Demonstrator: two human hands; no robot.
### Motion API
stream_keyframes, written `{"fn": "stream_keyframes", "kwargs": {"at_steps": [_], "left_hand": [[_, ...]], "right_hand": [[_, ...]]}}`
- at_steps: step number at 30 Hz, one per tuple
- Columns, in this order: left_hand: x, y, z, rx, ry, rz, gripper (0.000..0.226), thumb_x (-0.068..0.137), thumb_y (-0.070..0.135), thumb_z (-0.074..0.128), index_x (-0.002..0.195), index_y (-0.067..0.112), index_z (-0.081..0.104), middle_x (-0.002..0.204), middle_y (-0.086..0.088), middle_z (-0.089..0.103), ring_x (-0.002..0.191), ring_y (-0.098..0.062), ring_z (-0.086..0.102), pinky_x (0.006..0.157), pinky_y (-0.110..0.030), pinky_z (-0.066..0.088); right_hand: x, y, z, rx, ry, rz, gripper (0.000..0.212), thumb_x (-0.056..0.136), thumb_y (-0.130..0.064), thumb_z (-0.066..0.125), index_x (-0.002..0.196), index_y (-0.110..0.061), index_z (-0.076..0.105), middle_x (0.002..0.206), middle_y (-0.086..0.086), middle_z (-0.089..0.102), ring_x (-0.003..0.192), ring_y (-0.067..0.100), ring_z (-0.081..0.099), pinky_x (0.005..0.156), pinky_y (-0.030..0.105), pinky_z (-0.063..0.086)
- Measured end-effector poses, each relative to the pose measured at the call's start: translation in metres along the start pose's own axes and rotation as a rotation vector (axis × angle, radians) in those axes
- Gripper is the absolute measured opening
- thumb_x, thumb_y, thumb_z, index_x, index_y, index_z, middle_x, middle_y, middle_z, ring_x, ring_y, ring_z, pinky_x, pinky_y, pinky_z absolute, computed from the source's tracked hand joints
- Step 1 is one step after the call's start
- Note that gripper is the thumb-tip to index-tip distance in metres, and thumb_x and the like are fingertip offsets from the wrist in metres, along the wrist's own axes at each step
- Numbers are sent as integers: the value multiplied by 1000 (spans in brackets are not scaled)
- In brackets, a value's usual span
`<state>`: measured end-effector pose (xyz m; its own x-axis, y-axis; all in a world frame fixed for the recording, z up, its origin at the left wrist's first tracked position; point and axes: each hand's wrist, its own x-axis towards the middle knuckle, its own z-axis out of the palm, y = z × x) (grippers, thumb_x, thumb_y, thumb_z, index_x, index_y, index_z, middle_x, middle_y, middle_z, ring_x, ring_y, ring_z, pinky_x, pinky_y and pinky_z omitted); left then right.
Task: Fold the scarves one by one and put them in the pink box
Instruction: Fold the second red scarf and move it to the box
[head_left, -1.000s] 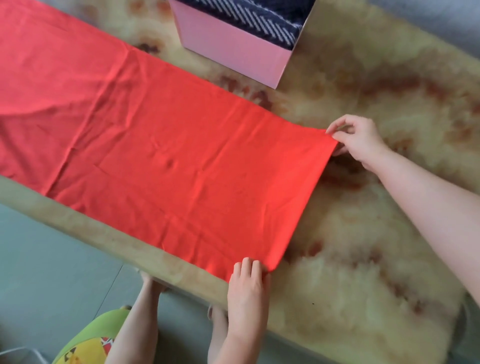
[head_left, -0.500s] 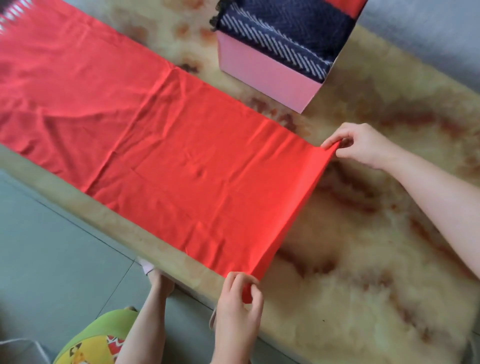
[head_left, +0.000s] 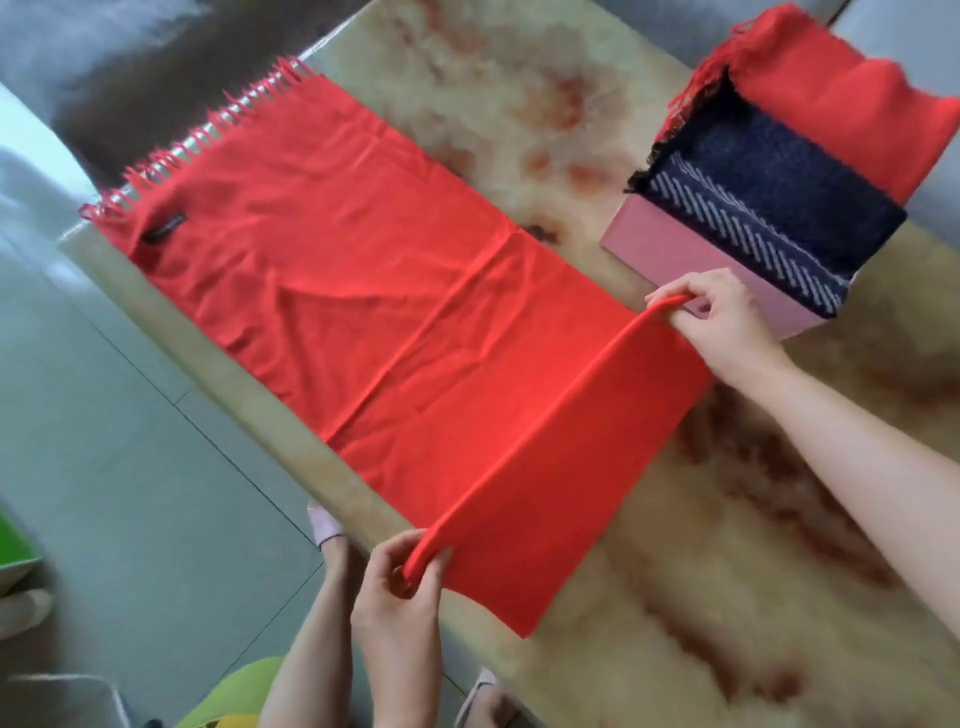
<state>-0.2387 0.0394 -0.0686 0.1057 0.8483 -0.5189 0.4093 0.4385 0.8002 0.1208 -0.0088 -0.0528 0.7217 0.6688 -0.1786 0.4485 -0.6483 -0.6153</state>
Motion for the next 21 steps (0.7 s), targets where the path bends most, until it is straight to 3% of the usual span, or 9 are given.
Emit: {"fn": "stream_keyframes", "kwargs": {"at_steps": [2,5,8,11,14,17,18,21], "left_hand": [[30,14,-10,-28,-2,-28,25,72,6,78,72,29,68,73,4,69,69,-8,61,70,-18,48],[73,31,-23,-46,10,-45,22,74,11,77,70,30,67,76,-3,67,64,-7,57,66,-19,44],[115,51,-37,-103,34,-94,16,76,15,76,74,29,68,86,-8,66,64,-5,56,70,-28,46],[159,77,-54,-190,77,-136,9,78,15,74,80,22,70,85,-11,67,76,-15,59,82,-47,49],[203,109,-69,-239,122,-89,7,82,11,70,82,18,68,80,-5,66,78,-13,58,81,-39,47],[253,137,-82,-293,184,-50,5,85,10,66,86,15,66,81,2,63,75,-5,56,79,-30,44],[270,143,-86,-298,208,-43,5,86,11,66,86,16,66,81,4,63,74,-3,55,78,-30,44],[320,154,-97,-268,255,-36,10,87,17,65,83,26,65,80,11,63,77,-5,55,79,-42,48]], "right_hand": [[26,-20,17,7,9,27,17,85,-13,61,87,-28,70,101,10,62,84,14,56,68,11,40],[69,-53,46,41,35,45,24,80,-11,60,78,-34,65,91,9,67,81,12,62,74,21,47],[109,-93,72,159,25,86,22,84,-1,59,84,-22,66,69,-14,63,60,-12,56,64,9,41],[153,-133,94,206,9,79,18,85,2,59,87,-15,66,72,-15,59,58,-17,54,66,4,41],[198,-175,115,204,-3,59,29,85,-4,64,75,-31,59,67,-18,59,57,-13,53,68,10,41],[242,-214,141,197,-2,46,14,84,-11,67,79,-24,65,58,-18,58,50,-11,49,58,10,36],[255,-227,150,190,-3,40,5,84,-12,67,85,-17,67,61,-17,57,50,-12,49,57,10,36],[290,-262,179,176,-9,11,14,85,-13,66,99,-13,67,71,-13,57,52,-16,49,60,9,38]]}}
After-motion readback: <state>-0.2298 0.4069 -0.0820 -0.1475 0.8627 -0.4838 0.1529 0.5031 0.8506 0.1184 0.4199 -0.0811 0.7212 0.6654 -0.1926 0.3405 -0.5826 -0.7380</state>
